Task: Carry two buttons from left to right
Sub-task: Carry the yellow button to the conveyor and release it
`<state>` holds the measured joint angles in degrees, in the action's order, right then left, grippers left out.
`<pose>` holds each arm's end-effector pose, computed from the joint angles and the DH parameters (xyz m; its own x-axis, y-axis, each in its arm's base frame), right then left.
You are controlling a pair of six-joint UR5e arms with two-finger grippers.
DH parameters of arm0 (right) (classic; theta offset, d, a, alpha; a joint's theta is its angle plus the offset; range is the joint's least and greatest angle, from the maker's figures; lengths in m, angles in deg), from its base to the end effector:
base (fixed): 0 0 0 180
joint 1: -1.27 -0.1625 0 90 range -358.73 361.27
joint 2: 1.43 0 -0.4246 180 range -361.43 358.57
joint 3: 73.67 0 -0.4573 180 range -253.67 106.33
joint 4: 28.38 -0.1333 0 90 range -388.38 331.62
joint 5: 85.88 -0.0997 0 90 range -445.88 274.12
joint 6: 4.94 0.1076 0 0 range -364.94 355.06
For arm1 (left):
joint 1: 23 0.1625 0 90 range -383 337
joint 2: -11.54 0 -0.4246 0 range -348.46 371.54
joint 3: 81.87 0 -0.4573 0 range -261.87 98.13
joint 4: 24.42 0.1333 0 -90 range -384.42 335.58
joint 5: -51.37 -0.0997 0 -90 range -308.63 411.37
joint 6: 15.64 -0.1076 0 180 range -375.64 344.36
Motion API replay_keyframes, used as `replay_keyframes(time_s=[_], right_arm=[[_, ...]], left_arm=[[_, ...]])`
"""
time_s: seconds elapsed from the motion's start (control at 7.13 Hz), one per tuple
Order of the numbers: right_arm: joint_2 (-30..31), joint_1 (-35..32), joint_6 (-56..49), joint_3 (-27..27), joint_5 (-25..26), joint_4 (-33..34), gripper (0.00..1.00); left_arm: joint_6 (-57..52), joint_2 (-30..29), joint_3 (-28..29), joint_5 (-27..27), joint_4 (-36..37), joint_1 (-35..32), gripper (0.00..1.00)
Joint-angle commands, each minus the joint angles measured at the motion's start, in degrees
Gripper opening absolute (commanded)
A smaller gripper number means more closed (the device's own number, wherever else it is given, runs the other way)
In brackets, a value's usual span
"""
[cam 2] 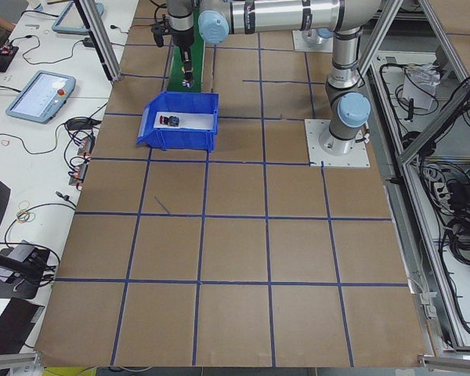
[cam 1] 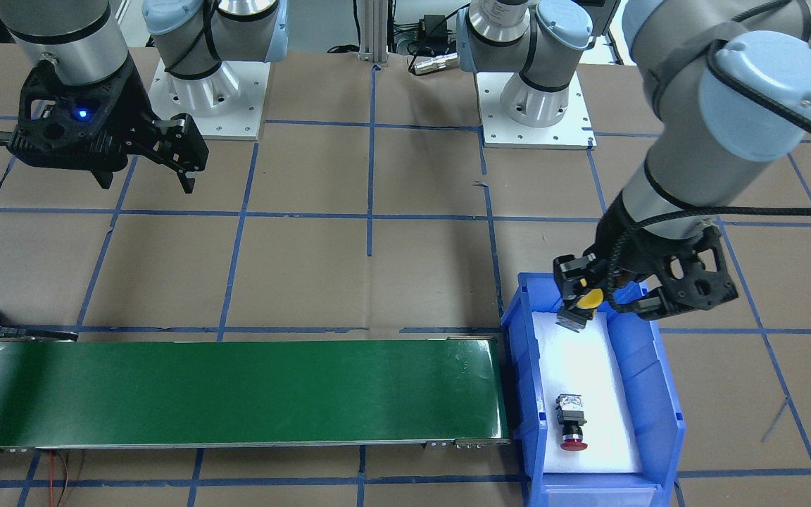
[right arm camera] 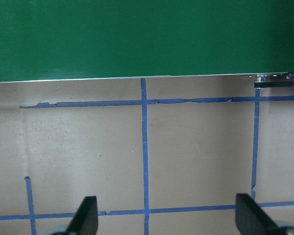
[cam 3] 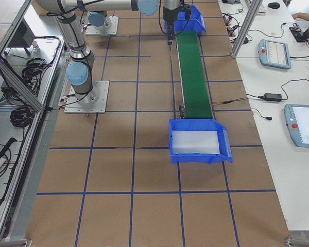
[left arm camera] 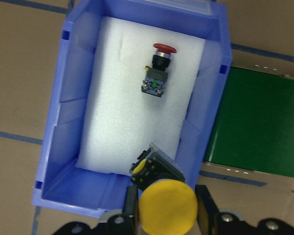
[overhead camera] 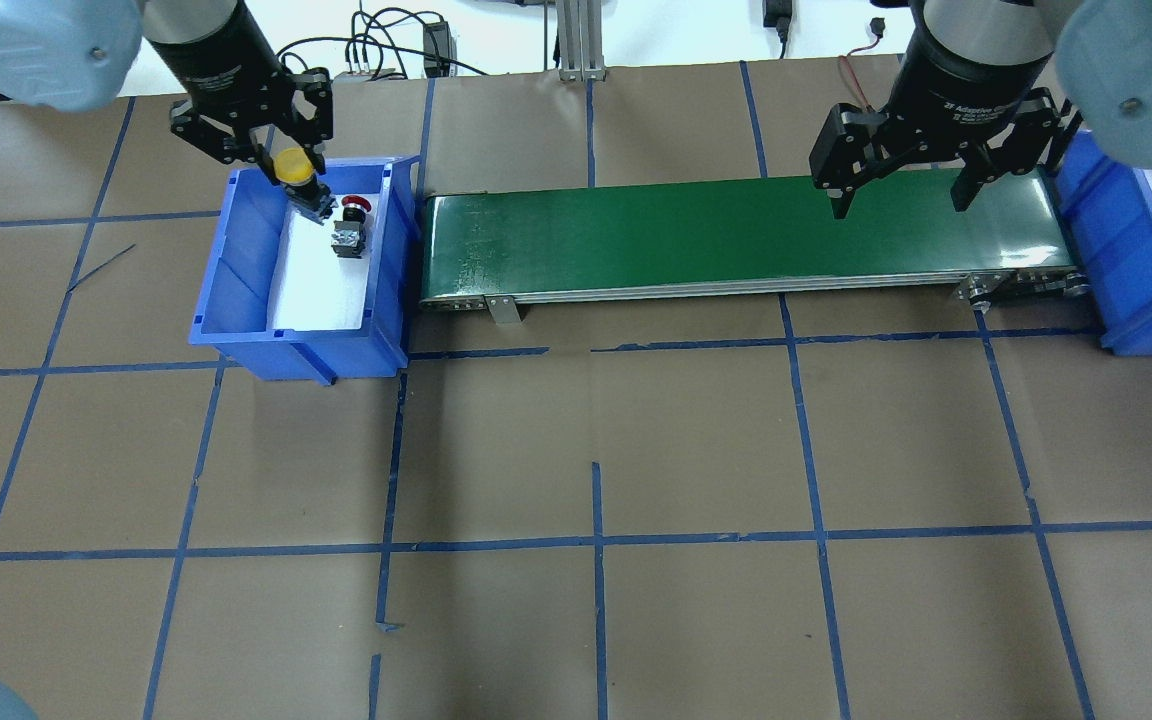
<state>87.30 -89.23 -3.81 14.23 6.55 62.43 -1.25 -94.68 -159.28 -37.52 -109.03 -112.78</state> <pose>0.1337 -0.5683 0.4890 -0.9991 0.0122 0.0418 0.0110 0.9995 -0.0294 -0.1328 -0.6785 0.4368 -0.9675 -0.2515 0.0264 -0.2522 0.9674 -0.0249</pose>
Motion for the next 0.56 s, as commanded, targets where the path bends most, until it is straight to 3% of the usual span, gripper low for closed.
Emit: replay_keyframes(time_s=[0.0, 0.28, 0.42], right_arm=[[0.03, -0.21, -0.61, 0.86, -0.59, 5.65, 1.0], [-0.05, -0.21, -0.52, 0.87, -0.67, 5.7, 1.0], [-0.05, -0.12, -0.52, 0.96, -0.76, 5.7, 1.0]], left_arm=[[8.17, -1.44, 0.95, 5.62, 2.24, -4.96, 0.03], [8.89, -10.37, 0.95, 6.45, 13.98, -6.72, 0.03], [8.64, -11.72, 0.86, 6.45, 14.73, -6.73, 0.03]])
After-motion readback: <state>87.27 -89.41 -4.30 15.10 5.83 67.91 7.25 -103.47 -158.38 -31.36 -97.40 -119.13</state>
